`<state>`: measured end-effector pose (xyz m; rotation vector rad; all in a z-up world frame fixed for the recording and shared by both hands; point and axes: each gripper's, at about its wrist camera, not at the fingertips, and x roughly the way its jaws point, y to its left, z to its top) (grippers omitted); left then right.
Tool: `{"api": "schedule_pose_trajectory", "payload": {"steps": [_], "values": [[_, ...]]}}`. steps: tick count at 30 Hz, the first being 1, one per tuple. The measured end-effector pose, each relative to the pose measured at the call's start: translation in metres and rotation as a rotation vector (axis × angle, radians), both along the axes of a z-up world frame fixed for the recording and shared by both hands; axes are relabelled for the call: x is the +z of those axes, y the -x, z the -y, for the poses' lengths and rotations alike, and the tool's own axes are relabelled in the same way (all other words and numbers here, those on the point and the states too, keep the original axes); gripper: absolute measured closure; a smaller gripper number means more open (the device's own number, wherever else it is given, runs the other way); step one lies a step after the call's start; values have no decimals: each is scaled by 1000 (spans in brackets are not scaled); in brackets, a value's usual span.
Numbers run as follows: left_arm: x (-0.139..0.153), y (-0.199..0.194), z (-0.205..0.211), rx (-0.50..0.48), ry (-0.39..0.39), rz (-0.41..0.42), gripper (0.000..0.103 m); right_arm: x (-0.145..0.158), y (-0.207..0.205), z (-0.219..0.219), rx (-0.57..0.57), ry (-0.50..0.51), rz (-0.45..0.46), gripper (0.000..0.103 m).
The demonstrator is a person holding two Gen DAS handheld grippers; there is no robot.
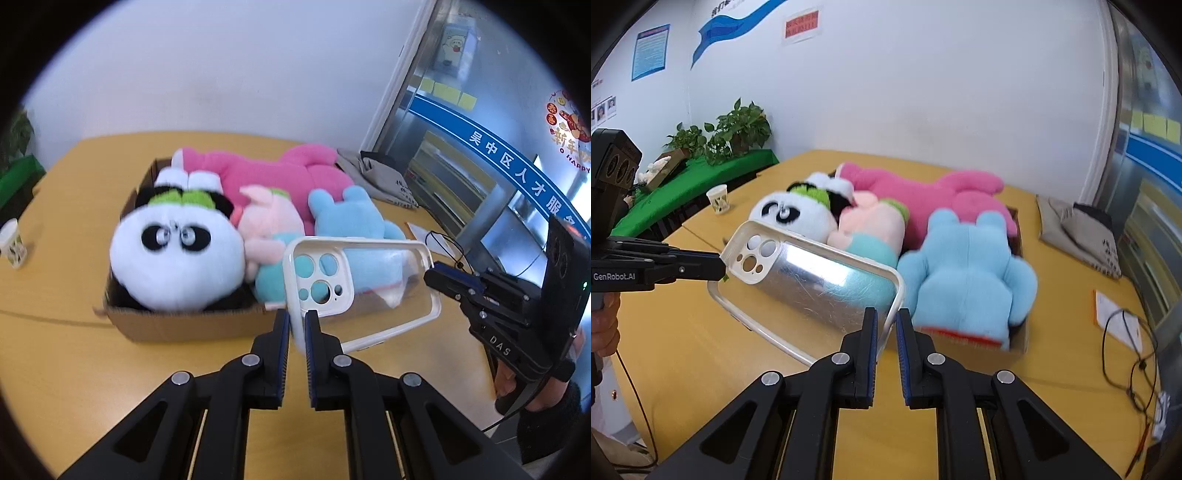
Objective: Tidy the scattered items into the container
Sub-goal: 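Lift the phone case with both grippers and carry it over the box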
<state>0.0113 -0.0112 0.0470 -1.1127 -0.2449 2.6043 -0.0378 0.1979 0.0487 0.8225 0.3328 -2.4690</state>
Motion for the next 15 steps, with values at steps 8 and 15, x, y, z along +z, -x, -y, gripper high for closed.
{"api": "schedule_pose_trajectory", "payload": {"steps": [8,15], "values": [[36,36,11,9,-15,-89,95,43,40,9,19,0,-94,92],[53,67,13,9,17,-121,95,67,68,19,28,-11,-161,92]]}}
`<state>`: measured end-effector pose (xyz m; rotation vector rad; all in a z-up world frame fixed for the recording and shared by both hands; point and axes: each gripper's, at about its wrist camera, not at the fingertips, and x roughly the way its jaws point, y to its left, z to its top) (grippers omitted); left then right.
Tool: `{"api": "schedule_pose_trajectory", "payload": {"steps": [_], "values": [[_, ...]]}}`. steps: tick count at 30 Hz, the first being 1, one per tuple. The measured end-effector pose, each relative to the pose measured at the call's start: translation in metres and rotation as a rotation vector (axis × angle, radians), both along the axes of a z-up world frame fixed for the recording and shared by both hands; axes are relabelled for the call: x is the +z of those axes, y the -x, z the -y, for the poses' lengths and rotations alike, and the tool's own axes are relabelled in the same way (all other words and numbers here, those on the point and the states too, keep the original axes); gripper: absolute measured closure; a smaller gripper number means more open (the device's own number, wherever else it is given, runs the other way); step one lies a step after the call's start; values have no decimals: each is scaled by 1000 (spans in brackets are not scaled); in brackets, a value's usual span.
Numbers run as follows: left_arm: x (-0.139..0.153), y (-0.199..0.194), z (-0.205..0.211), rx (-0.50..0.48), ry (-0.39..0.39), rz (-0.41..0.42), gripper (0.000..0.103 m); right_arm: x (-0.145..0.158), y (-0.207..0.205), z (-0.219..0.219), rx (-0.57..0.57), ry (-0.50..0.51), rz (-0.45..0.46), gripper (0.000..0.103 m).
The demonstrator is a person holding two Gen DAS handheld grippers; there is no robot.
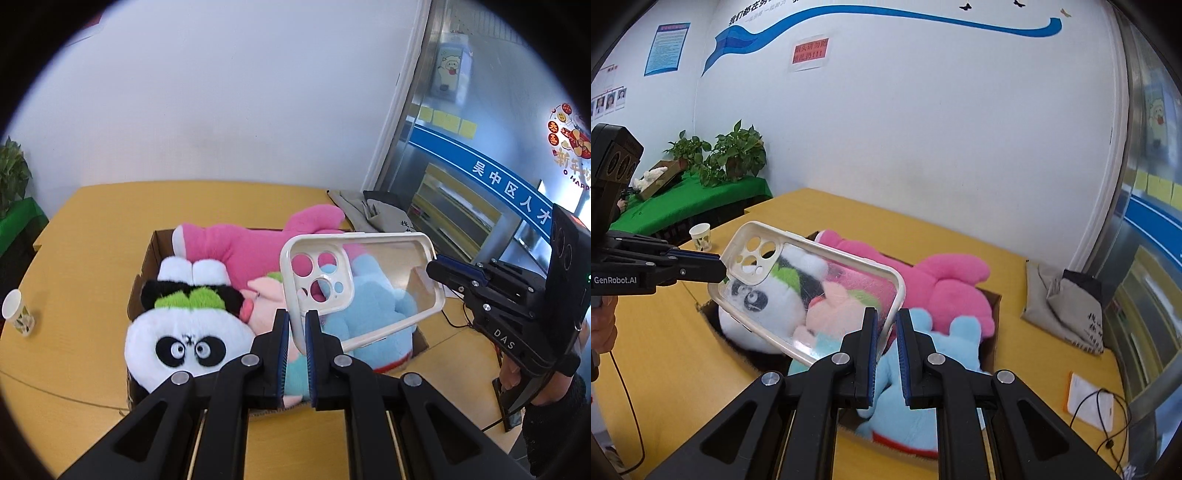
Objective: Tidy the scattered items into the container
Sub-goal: 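Lift the phone case with both grippers and carry it over the box, then open both grippers to drop the phone case onto the pink bear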
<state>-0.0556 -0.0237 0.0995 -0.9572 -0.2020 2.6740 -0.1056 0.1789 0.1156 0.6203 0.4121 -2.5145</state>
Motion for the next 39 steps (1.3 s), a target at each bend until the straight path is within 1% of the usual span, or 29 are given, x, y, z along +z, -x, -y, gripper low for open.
{"api": "schedule_pose_trajectory", "payload": {"steps": [5,12,20,25,32,36,39], "values": [[3,24,1,6,-3,-11,95,1,22,1,0,10,-7,92],[7,61,-4,-9,22,-45,95,-13,70,-1,-14,44,35,92],[-3,99,-5,-2,29,-33,95,-17,121,9,-20,36,39,92],[-18,125,-4,6,28,5,95,-33,151,19,-14,12,79,92],[-42,156,-5,0,21,77,95,-56,194,26,-36,8,176,92],[-59,173,-2,13,10,135,95,-68,211,32,-43,-30,201,92],[-74,188,-4,22,26,198,95,-81,227,36,-52,-55,225,92]]}}
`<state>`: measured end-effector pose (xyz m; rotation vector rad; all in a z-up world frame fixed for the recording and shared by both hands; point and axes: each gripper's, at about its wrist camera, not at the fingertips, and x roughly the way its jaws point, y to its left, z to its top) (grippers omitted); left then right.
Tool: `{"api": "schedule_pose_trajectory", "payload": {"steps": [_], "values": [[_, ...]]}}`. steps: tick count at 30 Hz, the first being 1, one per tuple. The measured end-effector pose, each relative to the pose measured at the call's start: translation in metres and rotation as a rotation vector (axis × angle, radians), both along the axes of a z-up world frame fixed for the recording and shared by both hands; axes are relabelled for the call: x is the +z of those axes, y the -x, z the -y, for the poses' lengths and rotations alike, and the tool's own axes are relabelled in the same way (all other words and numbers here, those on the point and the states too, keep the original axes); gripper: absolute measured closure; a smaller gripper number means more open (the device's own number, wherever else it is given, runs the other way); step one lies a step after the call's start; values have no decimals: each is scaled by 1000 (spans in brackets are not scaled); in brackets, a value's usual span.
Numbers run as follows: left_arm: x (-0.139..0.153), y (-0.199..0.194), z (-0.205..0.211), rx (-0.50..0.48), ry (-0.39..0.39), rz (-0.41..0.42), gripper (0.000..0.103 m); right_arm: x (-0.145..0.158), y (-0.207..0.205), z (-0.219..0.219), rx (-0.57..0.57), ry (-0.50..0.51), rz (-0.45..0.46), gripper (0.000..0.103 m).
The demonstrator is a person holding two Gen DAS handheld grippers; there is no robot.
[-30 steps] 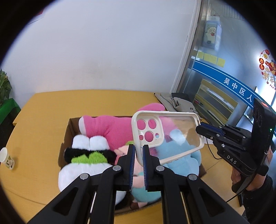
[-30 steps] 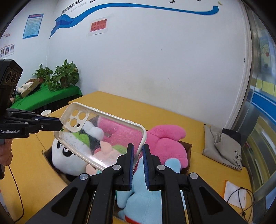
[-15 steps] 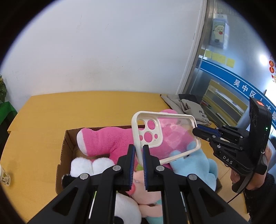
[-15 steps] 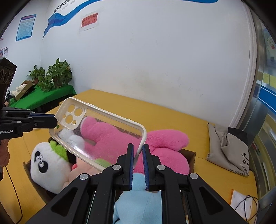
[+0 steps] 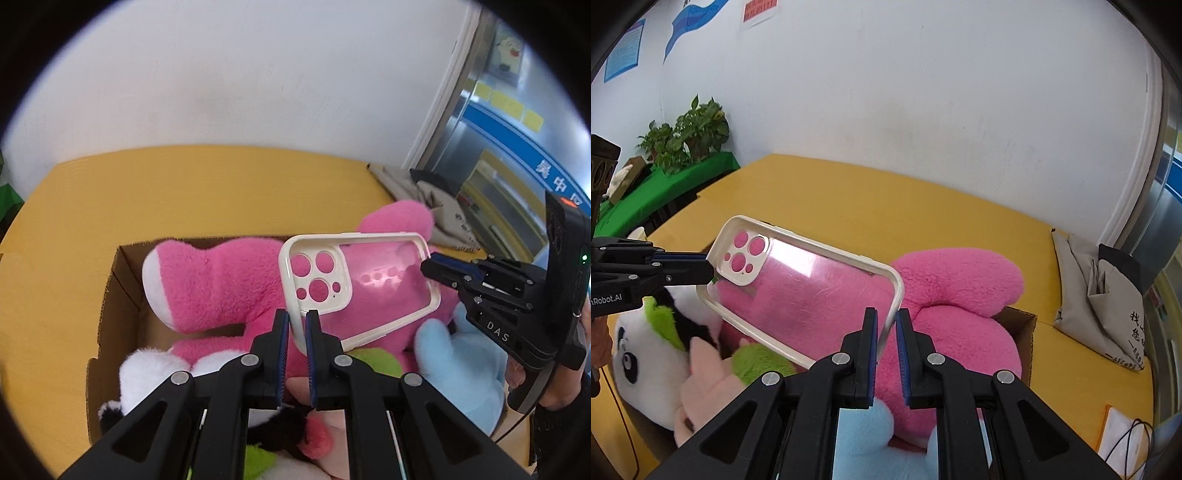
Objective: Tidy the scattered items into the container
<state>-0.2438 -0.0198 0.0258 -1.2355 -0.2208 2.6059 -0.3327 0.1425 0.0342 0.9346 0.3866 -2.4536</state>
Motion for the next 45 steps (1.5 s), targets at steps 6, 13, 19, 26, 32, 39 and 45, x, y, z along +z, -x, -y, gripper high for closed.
{"api": "schedule_pose_trajectory", "payload": {"steps": [6,13,19,26,32,39,45], "values": [[-22,17,1,33,-23,101,94,-32,24,3,-31,-26,71,93],[12,-13,21,93,-21,2,50,-21,7,-12,-45,16,39,13],[49,-76,28,129,7,-100,39,11,-50,-43,-60,193,-18,4],[69,-157,3,100,77,-205,38,37,-139,-45,-22,156,-122,0],[65,-207,-17,95,100,-224,38,38,-203,-49,-12,194,-133,0],[46,-255,-38,107,65,-208,38,18,-260,-65,-50,191,-98,0],[35,-283,-49,107,56,-194,38,8,-285,-85,-86,185,-68,0]]}}
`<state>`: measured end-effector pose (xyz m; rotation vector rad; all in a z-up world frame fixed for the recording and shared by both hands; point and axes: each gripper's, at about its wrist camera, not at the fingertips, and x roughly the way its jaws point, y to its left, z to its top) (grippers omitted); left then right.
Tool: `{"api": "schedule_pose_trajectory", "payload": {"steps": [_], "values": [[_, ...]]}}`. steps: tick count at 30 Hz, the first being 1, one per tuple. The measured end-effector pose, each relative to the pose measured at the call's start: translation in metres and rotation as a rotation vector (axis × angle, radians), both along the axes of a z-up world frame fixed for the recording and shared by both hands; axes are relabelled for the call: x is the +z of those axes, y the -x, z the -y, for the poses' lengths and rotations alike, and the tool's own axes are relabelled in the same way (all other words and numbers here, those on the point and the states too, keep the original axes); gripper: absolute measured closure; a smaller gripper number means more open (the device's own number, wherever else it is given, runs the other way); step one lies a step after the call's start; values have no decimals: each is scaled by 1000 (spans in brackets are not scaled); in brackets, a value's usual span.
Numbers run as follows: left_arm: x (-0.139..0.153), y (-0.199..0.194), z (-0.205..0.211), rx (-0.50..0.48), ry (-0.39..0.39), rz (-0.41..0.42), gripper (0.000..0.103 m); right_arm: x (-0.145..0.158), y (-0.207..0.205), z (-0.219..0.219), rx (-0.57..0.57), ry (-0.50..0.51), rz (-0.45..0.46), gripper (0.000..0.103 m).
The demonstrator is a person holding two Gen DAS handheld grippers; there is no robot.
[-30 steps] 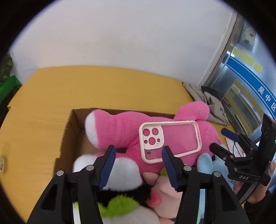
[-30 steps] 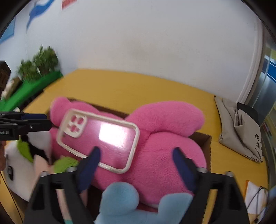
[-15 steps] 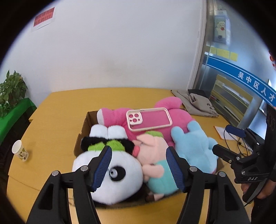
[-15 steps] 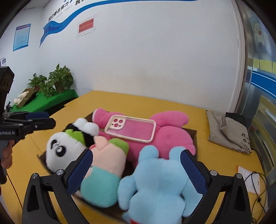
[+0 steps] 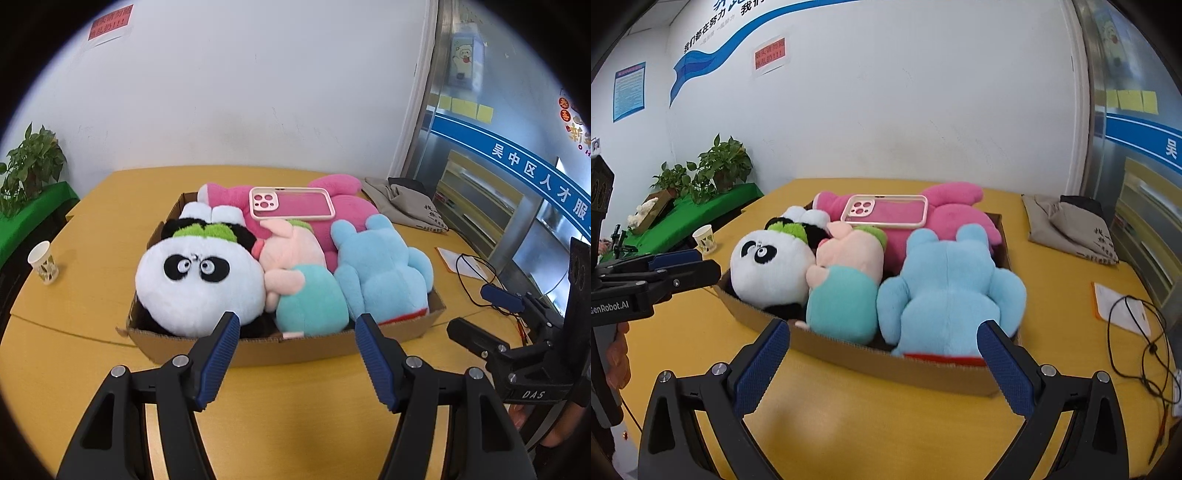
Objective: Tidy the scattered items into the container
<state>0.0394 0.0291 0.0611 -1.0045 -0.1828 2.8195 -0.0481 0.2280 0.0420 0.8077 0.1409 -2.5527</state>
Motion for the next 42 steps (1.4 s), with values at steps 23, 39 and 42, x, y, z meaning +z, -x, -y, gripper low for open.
{"api": "schedule_pose_trajectory", "payload": {"steps": [23,39,42], "values": [[3,-51,2,52,3,-46,38,12,-49,-6,-22,3,-31,0],[-14,-42,-1,60,18,-30,24,-5,-48,-16,-146,29,-9,0],[-19,-37,1,76,29,-22,24,-6,-42,-16,-156,29,-6,0]]}}
